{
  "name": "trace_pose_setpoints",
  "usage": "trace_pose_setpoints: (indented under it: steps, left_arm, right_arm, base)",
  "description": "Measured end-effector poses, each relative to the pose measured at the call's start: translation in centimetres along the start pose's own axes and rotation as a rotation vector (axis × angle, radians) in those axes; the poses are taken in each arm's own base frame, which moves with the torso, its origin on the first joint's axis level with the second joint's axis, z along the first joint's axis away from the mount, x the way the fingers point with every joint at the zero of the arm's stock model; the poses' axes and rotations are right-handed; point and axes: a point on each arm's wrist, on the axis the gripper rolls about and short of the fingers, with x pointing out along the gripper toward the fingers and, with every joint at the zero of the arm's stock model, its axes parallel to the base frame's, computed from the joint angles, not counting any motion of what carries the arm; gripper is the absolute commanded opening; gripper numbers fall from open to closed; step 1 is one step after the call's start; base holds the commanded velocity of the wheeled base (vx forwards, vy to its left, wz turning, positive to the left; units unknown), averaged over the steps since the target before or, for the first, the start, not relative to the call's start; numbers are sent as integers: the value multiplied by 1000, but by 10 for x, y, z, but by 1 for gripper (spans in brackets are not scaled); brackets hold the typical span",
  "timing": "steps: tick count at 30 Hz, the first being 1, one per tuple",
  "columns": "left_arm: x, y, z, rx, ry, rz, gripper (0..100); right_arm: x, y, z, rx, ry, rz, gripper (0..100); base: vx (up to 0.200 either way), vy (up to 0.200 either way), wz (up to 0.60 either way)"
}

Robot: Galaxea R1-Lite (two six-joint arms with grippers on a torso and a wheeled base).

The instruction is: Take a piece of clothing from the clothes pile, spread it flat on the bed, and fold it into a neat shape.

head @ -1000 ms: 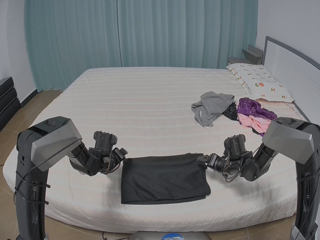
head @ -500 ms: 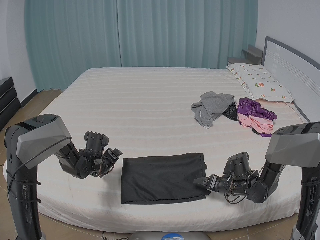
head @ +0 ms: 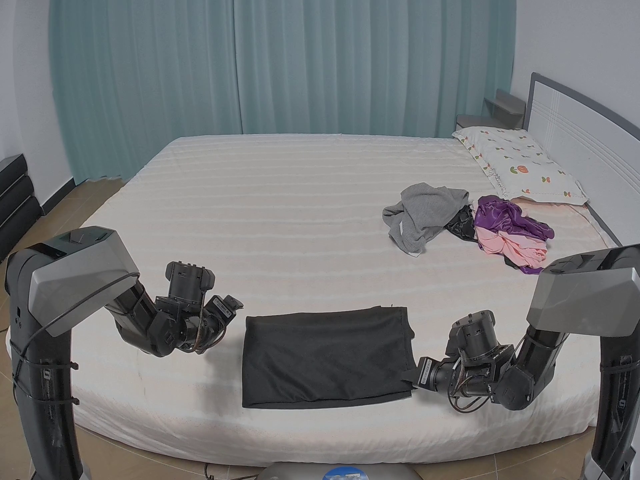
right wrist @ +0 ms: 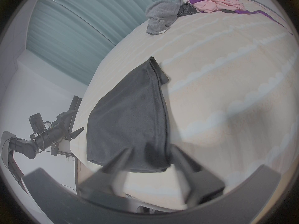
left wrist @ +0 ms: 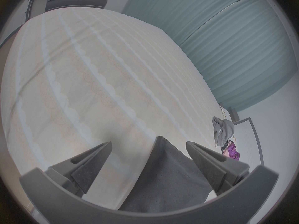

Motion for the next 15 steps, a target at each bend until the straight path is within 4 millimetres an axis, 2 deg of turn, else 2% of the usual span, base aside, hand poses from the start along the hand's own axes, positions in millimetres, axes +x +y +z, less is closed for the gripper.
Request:
trace_pose_setpoints:
  steps: [15]
  left_arm:
    - [0,1,0,0,2,3,100]
  right_arm:
    - [-9,-5,-3,-8,10,-18,0]
  base:
    - [0,0,0]
